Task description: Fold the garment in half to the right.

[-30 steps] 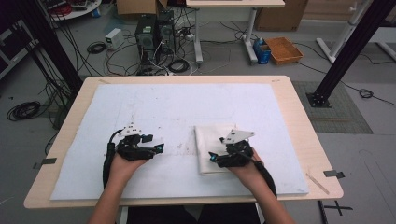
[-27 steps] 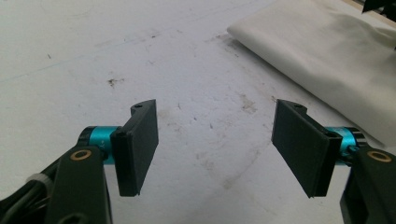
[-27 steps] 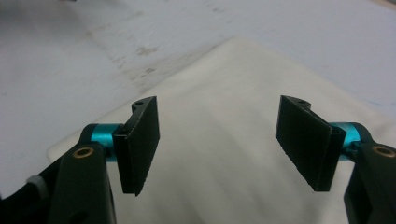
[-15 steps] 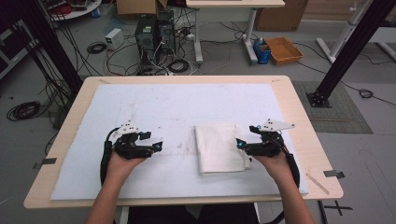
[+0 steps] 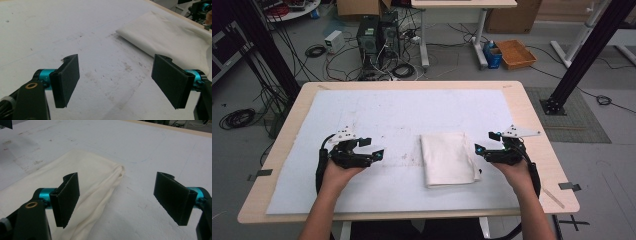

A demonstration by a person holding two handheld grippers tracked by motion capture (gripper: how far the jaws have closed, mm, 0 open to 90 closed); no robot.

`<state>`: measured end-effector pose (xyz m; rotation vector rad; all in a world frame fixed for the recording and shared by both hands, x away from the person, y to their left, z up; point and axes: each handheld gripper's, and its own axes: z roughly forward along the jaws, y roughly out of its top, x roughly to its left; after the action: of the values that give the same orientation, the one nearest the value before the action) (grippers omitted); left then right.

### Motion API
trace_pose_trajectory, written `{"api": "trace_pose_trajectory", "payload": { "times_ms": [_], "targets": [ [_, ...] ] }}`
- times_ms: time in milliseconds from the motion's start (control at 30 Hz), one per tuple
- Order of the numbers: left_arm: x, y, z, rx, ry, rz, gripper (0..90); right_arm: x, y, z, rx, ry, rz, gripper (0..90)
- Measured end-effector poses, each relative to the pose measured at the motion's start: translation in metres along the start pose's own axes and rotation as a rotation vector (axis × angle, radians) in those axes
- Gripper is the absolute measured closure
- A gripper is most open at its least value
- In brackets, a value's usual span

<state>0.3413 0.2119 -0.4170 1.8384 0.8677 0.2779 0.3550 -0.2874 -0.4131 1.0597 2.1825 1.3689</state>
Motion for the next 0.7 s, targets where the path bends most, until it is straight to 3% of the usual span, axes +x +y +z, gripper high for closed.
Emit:
{"api": "trace_pose_trajectory", "payload": {
  "times_ms": [400,700],
  "targets": [
    [-0.002,-0.006,0.001,0.004,-0.007,0.014,22.4,0.005,0.006,0.009,0.004,0.008,-0.027,21.2],
    [-0.003,-0.010,0.006,0.020,-0.013,0.015,22.4,0.004,0.002,0.014,0.027,0.006,-0.015,21.2]
  ]
}}
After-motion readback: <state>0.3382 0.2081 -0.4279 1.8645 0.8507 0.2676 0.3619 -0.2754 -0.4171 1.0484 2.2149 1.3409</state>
